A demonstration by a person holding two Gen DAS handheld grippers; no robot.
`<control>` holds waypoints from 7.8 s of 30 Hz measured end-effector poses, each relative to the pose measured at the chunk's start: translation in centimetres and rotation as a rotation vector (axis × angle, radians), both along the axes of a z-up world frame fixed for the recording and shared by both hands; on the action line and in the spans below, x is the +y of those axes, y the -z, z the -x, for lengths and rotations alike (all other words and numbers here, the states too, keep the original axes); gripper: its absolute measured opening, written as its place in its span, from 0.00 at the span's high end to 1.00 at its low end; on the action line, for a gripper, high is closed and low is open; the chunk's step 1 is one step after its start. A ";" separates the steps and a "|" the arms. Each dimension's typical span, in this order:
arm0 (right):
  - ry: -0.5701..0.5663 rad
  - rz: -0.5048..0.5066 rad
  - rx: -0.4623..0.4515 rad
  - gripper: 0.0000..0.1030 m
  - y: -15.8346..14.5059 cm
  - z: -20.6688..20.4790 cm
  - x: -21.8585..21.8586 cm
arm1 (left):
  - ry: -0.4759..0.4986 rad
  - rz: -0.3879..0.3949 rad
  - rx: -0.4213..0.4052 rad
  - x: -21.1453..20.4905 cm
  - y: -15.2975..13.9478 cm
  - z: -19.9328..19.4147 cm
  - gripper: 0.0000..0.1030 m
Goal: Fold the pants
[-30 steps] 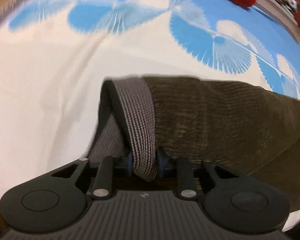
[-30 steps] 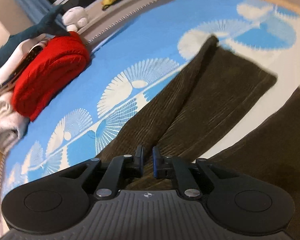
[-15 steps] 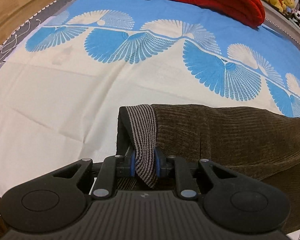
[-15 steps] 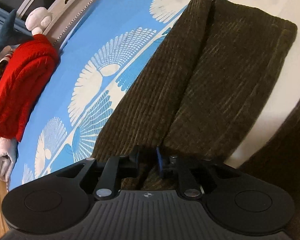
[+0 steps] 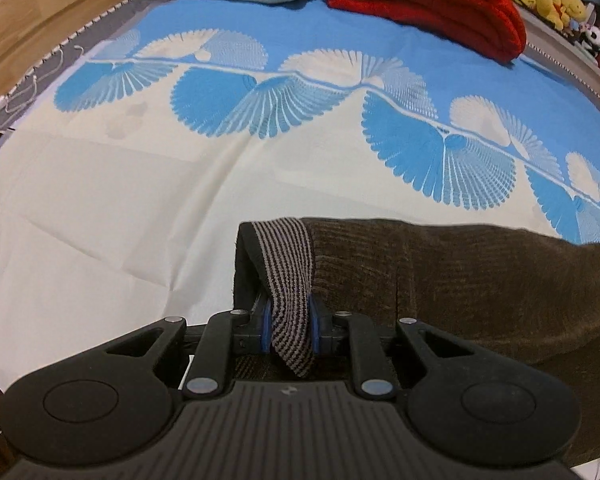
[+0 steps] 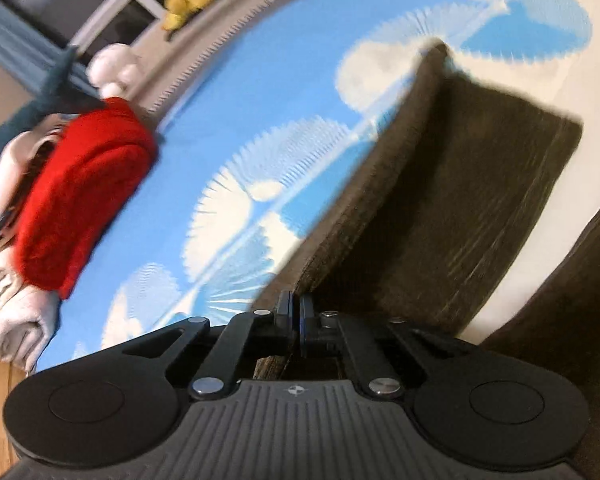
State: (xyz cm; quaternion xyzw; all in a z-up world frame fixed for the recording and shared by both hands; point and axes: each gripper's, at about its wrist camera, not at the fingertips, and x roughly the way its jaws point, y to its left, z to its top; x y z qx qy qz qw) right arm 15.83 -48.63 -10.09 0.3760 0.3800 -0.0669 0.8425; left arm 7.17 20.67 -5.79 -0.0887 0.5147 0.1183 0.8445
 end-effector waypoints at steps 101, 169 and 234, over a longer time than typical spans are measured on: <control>0.522 0.073 0.485 0.77 1.9 21.8 -15.4 | -0.131 0.277 0.187 7.0 2.8 3.2 0.43; -0.389 0.679 -0.517 0.90 -12.0 23.1 13.9 | 0.381 -0.128 0.014 -9.8 -0.6 0.8 0.52; -1.275 0.734 -0.365 0.74 -2.0 27.7 28.7 | 0.451 -0.097 0.021 -11.4 -0.3 0.7 0.51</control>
